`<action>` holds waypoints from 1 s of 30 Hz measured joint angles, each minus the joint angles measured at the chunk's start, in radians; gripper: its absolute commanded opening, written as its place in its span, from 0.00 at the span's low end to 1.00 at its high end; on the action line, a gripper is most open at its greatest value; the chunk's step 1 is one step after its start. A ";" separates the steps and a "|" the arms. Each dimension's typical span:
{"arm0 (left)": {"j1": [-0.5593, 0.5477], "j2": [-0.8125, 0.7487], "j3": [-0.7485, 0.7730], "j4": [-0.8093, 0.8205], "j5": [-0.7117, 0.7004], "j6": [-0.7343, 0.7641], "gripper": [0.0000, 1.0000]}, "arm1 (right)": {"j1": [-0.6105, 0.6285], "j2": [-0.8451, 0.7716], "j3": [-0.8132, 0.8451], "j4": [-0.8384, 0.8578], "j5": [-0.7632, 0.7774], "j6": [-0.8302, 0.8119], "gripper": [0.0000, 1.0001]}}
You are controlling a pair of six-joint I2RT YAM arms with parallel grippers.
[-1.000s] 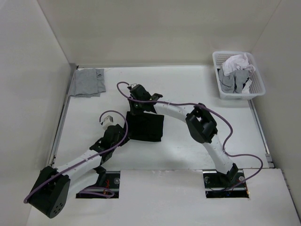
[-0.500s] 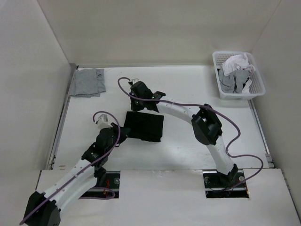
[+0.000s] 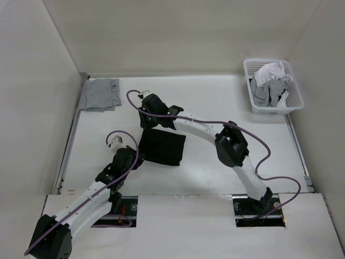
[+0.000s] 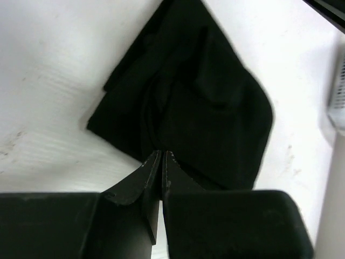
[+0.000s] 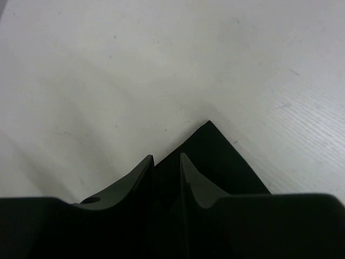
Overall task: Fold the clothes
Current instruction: Fold the tank top
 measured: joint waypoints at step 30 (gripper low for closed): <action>0.013 -0.031 -0.055 0.009 0.003 -0.011 0.03 | 0.038 0.066 -0.044 -0.032 0.094 -0.045 0.30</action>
